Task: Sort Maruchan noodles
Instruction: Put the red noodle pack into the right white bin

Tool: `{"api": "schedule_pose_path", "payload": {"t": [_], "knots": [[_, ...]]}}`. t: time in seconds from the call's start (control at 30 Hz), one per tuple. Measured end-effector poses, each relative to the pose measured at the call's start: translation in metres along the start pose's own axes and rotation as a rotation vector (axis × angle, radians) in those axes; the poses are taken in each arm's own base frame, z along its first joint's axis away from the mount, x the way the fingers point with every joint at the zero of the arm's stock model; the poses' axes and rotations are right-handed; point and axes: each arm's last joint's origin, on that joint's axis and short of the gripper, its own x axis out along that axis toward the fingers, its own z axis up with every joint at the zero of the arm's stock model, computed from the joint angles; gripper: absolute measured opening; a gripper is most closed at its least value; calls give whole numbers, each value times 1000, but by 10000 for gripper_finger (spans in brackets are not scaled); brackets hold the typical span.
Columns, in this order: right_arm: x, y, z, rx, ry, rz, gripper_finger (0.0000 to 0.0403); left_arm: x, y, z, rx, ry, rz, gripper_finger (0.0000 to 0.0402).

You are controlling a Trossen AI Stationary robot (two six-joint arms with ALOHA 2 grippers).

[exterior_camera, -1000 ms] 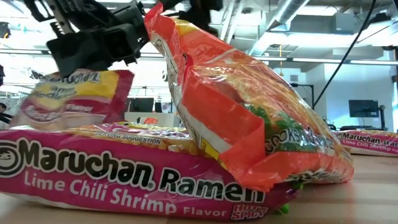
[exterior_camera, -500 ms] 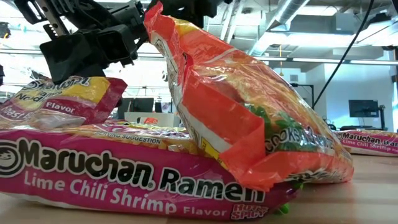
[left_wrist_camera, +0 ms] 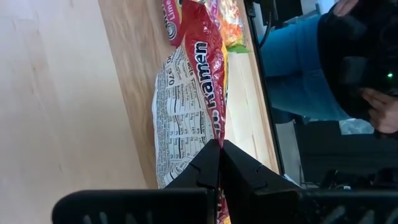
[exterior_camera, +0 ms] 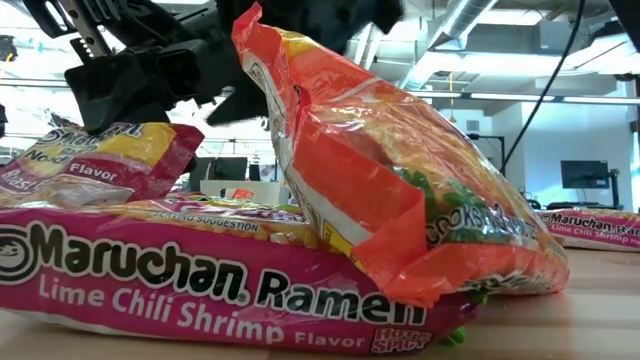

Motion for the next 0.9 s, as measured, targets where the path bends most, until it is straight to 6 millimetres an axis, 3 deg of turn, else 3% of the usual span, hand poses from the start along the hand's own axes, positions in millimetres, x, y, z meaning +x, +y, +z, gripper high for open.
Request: {"api": "schedule_pose_path", "payload": {"t": [0.13,0.33,0.9], "knots": [[8,-12,-2,19,4,-16,166,0,0,0,-7,-1,0,0],[19,-15,-4,11,-3,45,166,0,0,2,3,-14,1,0],[18,-11,-4,75,26,119,166,0,1,5,23,-45,48,0]]}}
